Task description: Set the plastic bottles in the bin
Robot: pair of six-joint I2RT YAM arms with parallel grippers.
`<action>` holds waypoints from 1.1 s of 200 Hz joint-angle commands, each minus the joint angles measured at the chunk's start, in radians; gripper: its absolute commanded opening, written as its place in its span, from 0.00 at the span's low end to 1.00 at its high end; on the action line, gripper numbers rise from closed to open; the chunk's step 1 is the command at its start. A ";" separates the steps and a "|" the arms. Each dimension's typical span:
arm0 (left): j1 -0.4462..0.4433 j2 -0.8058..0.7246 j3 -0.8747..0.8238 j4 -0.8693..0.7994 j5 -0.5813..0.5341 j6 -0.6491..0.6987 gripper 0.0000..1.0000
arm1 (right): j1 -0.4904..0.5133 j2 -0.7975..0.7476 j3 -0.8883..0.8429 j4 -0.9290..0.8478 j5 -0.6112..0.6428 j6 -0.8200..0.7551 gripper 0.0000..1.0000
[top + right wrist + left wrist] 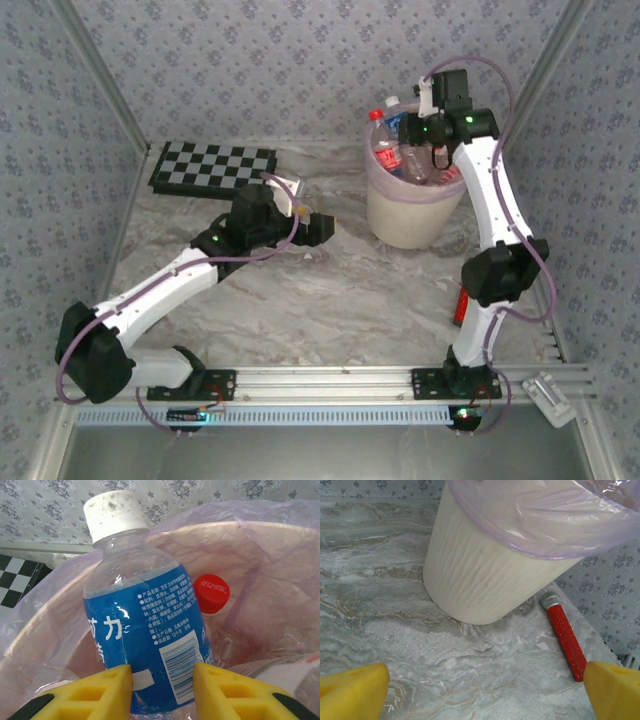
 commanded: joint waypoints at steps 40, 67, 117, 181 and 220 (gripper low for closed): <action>0.006 -0.028 0.017 -0.034 -0.031 0.013 1.00 | 0.011 -0.047 0.092 -0.060 -0.013 0.012 0.47; 0.007 -0.026 0.024 -0.050 -0.044 0.025 0.99 | -0.033 -0.097 0.209 -0.118 0.046 0.008 0.70; 0.008 -0.011 0.029 -0.045 -0.041 0.035 1.00 | -0.245 -0.264 0.042 -0.112 0.021 0.082 0.97; 0.009 -0.006 0.017 -0.049 -0.052 0.035 1.00 | -0.490 -0.350 -0.281 0.102 -0.452 0.201 1.00; 0.024 -0.001 0.021 -0.111 -0.164 0.006 1.00 | -0.492 -0.350 -0.386 0.156 -0.566 0.200 1.00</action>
